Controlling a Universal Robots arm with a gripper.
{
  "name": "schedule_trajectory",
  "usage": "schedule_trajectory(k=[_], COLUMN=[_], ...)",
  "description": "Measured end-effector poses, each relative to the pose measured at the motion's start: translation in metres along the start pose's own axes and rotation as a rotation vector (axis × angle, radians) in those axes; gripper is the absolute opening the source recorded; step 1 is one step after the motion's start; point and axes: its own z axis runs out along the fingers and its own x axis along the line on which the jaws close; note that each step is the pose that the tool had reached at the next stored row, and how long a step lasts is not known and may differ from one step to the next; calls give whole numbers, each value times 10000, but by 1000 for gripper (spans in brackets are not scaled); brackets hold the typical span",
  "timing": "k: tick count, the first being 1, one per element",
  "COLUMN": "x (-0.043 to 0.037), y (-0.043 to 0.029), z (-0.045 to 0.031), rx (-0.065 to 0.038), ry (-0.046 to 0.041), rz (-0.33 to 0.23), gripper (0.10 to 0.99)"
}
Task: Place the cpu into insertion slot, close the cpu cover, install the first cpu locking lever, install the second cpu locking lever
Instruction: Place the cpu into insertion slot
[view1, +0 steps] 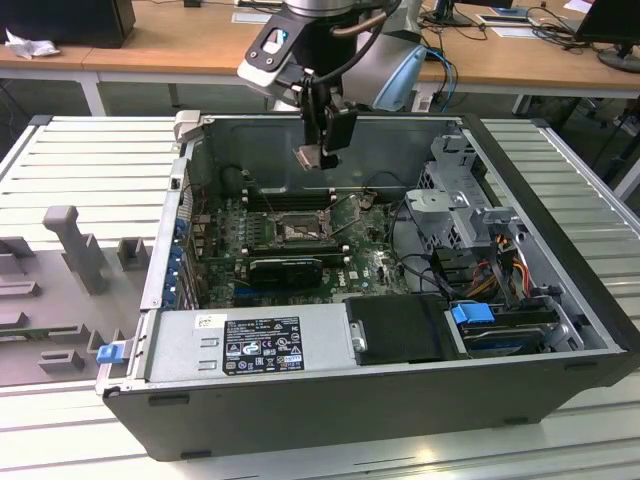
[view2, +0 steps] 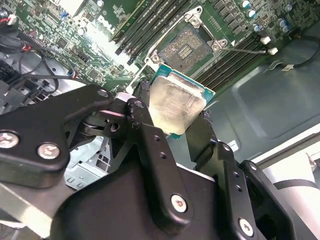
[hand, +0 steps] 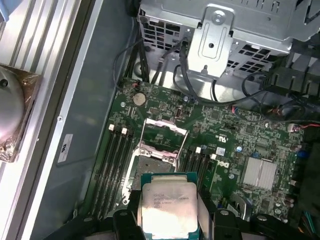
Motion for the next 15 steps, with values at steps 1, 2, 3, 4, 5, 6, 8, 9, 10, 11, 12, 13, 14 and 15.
schedule_trajectory(k=[1, 2, 3, 4, 5, 6, 8, 9, 10, 11, 12, 13, 14, 15], x=[0, 0, 0, 0, 0, 0, 0, 0, 0, 0, 0, 0, 0, 0], y=[0, 0, 0, 0, 0, -1, -1, -1, -1, -1, -1, -1, -1, -1], z=[1, 2, 2, 4, 5, 6, 7, 8, 9, 10, 11, 12, 13, 13], rx=[-1, -4, -4, -6, -8, -10, -12, -14, -15, -17, -18, -20, -21, -22], ry=[-7, -16, -21, -30, -39, -44, -55, -59, -67, -75, -85, -89, -95, -101], rz=[76, 186, 242, 341, 443, 508, 636, 685, 769, 866, 968, 1022, 1091, 1151], gripper=[533, 533, 533, 533, 533, 533, 533, 533, 533, 533, 533, 533, 533, 533])
